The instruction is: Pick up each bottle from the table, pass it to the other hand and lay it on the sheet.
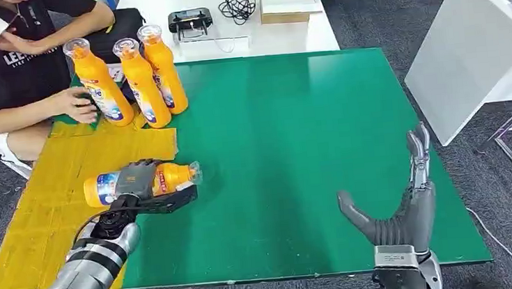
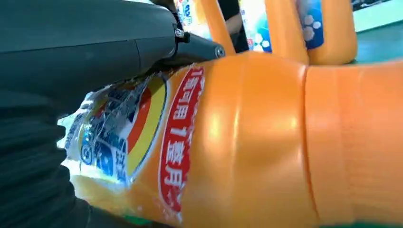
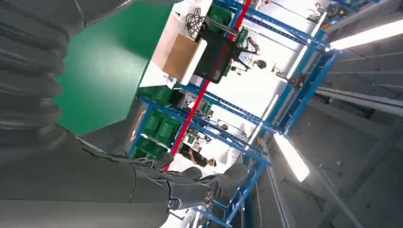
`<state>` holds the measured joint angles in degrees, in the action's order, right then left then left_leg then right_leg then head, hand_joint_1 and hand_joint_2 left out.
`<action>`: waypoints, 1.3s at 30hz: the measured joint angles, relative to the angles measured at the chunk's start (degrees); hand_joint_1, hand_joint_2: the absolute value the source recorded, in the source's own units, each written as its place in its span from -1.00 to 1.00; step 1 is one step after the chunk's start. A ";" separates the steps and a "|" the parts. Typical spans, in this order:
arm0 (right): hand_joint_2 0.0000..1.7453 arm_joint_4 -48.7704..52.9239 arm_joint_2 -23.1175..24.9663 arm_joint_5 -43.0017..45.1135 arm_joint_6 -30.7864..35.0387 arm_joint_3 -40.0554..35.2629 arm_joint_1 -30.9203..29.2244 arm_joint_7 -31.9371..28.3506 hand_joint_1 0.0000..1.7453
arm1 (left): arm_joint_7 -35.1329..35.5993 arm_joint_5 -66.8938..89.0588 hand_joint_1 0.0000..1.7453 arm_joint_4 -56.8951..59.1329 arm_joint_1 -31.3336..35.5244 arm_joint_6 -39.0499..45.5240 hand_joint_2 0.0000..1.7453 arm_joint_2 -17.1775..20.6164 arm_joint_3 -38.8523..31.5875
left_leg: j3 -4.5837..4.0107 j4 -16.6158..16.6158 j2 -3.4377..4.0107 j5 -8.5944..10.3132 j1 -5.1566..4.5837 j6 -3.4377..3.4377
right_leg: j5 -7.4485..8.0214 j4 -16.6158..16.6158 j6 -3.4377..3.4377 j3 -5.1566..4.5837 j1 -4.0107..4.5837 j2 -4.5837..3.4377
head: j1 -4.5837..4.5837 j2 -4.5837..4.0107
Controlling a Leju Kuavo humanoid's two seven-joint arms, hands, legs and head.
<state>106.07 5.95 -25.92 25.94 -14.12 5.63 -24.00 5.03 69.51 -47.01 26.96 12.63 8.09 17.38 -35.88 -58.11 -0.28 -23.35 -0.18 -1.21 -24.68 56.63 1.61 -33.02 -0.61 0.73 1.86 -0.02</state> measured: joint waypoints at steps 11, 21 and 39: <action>1.00 -1.36 -0.02 0.57 -0.79 0.28 0.02 0.59 -1.00 | -1.01 0.50 -1.00 1.40 0.09 2.03 1.00 -0.92 -1.35 | 0.05 0.00 -0.09 0.09 0.03 0.06 | 0.02 0.01 0.00 0.10 0.02 0.03 | 0.00 0.00; 1.00 -1.58 -0.31 2.46 -3.23 0.81 2.51 -0.50 -1.00 | -13.37 -5.24 -1.00 -11.12 -8.74 18.57 1.00 -2.51 -3.45 | -0.01 0.00 -0.01 0.03 0.00 0.08 | 0.01 0.01 0.02 0.02 -0.01 0.00 | 0.00 0.00; 1.00 -1.09 -2.82 14.34 -12.79 2.25 10.67 -5.36 -1.00 | -40.85 -66.08 -1.00 -48.48 -36.69 -10.71 1.00 -10.71 -5.00 | -0.02 0.00 0.05 -0.33 -0.03 -0.01 | -0.22 -0.05 0.12 -0.06 -0.01 -0.08 | -0.02 0.00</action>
<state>104.98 3.12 -11.59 13.16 -11.87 16.30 -29.35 -35.82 3.42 -95.49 -9.73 1.91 -2.62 12.37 -35.91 -58.11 -0.23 -23.68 -0.21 -1.22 -24.91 56.58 1.73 -33.08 -0.63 0.66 1.84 -0.02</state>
